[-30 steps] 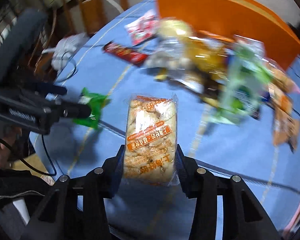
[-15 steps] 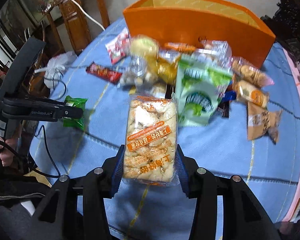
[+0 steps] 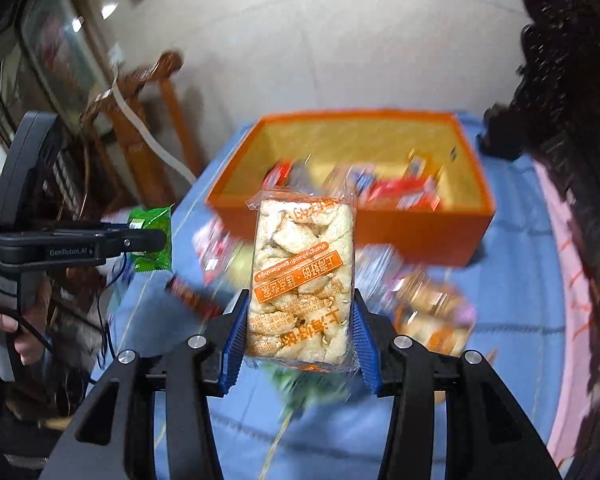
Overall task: Organize snacks
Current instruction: 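Carry both snacks over the orange box and release them inside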
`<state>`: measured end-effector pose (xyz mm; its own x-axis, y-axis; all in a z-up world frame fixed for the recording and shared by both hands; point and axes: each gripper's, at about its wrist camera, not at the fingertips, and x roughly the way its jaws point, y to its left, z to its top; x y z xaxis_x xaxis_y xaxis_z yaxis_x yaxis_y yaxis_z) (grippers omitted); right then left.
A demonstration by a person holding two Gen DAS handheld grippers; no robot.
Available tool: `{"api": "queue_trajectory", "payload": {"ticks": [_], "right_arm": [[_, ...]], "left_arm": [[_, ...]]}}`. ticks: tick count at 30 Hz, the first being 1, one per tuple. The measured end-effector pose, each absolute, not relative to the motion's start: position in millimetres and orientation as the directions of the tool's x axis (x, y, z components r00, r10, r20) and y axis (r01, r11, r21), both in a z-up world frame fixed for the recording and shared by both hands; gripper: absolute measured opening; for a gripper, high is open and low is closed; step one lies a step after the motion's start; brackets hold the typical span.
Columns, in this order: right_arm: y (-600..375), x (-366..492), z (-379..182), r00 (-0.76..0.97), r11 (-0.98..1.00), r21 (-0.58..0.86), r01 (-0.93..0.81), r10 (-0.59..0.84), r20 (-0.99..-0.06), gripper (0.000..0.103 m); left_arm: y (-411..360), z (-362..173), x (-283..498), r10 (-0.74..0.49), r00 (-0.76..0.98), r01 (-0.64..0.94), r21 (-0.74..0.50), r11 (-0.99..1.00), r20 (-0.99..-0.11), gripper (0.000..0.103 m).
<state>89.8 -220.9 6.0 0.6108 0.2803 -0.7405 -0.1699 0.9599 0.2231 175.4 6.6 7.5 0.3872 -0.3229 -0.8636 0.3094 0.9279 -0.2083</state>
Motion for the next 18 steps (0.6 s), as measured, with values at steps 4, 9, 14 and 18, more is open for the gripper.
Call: {"api": "queue_trajectory", "payload": {"ticks": [4,9,14,18], "right_arm": [[-245.0,135.1,16.8,0.648,0.966,0.22,-0.136,0.255,-0.717,0.048],[-260.7,185.1,8.6,0.657,0.965,0.236,-0.111,0.249,-0.712,0.048],[-269.8,228.9,-9.0,0.647,0.959,0.274,-0.074,0.255,-0.718,0.048],[-266.1,248.0,-22.0,0.656,0.967,0.252,-0.023,0.205,-0.727,0.063]], "left_arm": [[-19.5,14.6,223.4,-0.326,0.399,0.306,-0.211,0.928,-0.857,0.033],[-45.7,6.4,276.8,-0.324,0.392,0.287,-0.22,0.932,-0.861,0.033],[-56.9,-10.7,311.2,-0.314,0.373,0.248,-0.233,0.94,-0.873,0.033],[-54.6,-27.5,325.3,-0.285,0.367,0.179,-0.234,0.956,-0.885,0.094]]}}
